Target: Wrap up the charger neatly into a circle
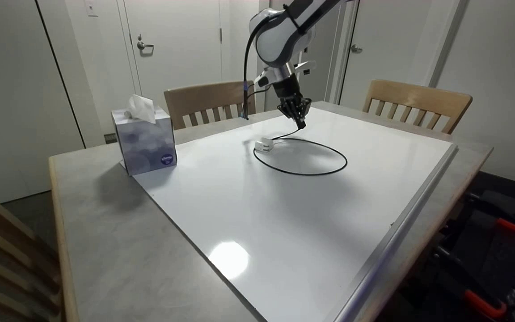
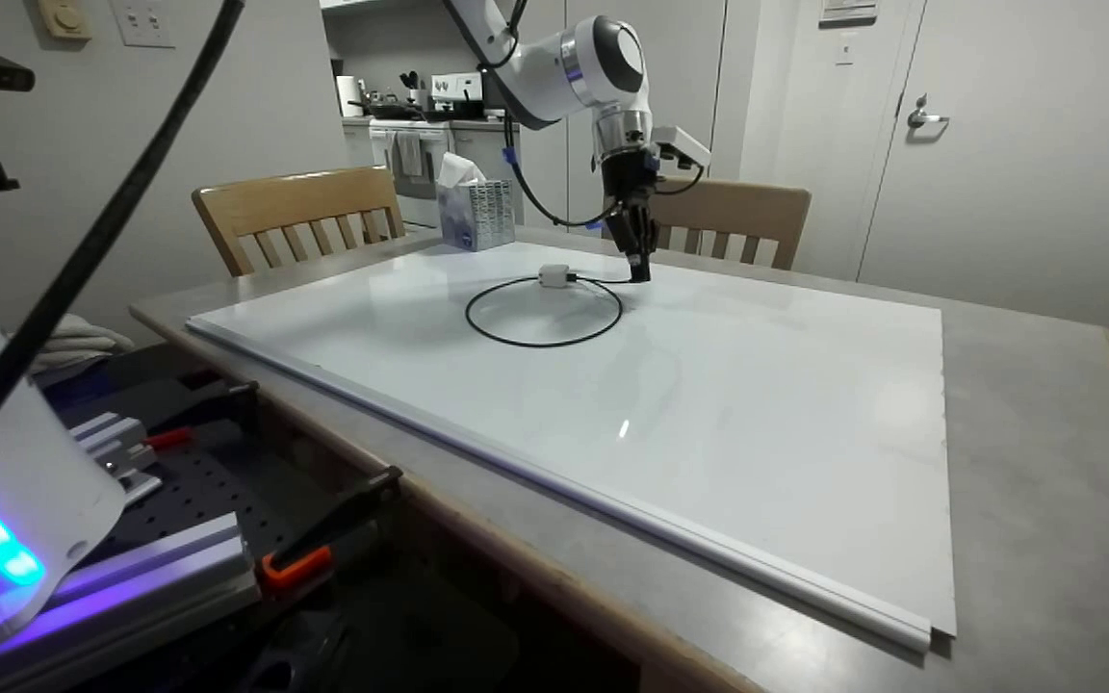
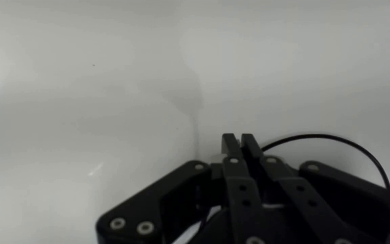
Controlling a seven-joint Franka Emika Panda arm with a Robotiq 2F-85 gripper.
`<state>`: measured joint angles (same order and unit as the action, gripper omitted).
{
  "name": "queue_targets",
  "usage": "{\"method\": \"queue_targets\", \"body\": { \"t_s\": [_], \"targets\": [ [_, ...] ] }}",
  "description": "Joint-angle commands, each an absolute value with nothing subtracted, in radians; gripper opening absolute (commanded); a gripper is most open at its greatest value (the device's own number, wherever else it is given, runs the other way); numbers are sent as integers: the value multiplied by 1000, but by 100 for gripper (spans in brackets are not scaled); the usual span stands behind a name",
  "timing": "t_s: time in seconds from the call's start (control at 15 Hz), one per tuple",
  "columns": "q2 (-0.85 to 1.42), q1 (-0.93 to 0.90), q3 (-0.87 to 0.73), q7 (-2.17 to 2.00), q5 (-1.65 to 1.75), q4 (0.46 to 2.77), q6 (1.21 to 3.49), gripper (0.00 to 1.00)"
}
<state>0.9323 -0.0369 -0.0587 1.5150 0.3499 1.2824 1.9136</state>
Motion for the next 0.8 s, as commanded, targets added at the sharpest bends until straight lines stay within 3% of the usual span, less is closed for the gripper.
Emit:
{"method": "queue_targets", "body": {
  "t_s": [0.0, 0.73],
  "targets": [
    [838, -39, -44, 1467, 379, 1415, 1907, 2],
    [686, -33, -10, 1345, 377, 1687, 1920, 2]
  ]
}}
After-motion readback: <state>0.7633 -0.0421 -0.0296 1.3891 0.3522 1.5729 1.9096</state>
